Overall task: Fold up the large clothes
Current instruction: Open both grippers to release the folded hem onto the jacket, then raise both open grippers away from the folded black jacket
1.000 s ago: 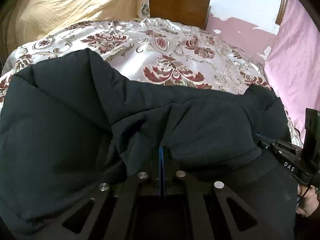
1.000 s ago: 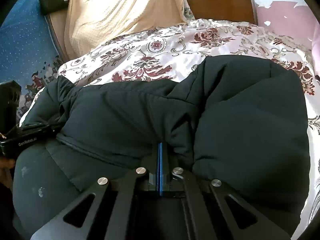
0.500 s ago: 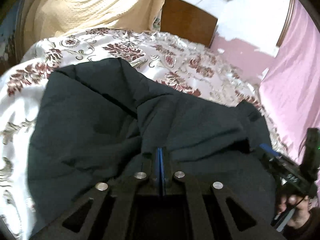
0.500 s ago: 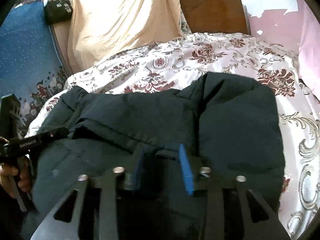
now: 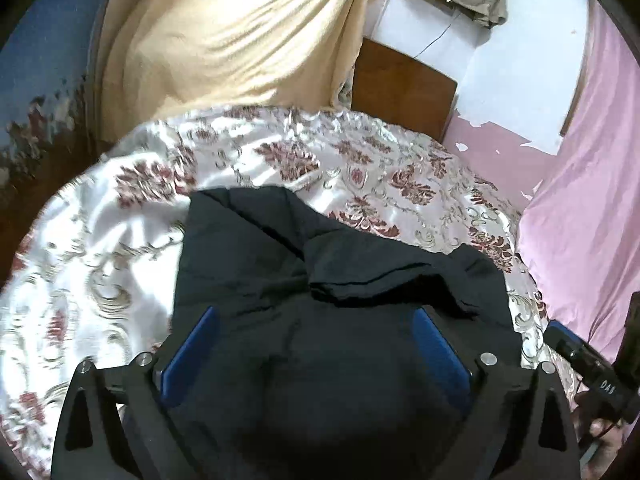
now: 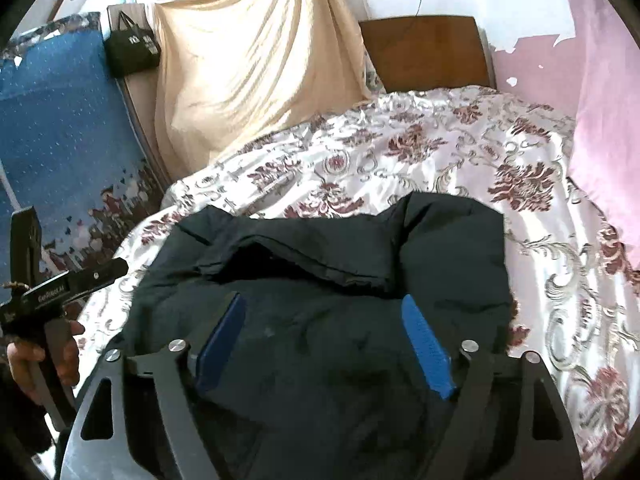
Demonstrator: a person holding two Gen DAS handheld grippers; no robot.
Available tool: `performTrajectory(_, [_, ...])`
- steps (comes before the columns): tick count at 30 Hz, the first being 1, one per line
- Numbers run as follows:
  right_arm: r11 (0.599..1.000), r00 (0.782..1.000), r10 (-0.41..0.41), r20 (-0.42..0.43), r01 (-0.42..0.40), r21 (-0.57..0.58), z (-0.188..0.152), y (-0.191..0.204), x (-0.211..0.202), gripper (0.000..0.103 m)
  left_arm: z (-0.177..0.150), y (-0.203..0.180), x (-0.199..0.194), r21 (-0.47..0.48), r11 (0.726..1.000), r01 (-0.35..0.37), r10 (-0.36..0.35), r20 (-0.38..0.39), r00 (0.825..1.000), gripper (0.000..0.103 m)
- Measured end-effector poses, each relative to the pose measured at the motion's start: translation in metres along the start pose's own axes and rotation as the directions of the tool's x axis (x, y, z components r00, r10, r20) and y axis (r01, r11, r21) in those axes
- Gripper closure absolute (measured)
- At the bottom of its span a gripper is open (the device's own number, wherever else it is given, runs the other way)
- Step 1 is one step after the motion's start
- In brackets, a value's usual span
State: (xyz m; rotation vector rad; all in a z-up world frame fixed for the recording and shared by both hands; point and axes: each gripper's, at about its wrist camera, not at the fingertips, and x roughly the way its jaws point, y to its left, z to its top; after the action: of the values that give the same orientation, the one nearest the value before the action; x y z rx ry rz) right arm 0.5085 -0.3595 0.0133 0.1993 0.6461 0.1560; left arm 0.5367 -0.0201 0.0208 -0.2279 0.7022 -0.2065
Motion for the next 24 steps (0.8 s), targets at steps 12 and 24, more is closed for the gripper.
performTrajectory(12, [1.000,0.996,0.014,0.083,-0.012,-0.024,-0.010,0.039,-0.106,0.020,-0.027,-0.051,-0.127,0.122,0.992,-0.038,0.024,0.120,0.993,0.003])
performTrajectory(24, [0.997,0.995,0.029,0.093,-0.022,-0.074,-0.051,0.072,-0.197,0.017,-0.068,-0.066,-0.214,0.189,0.979,-0.075,0.044,0.163,0.986,0.001])
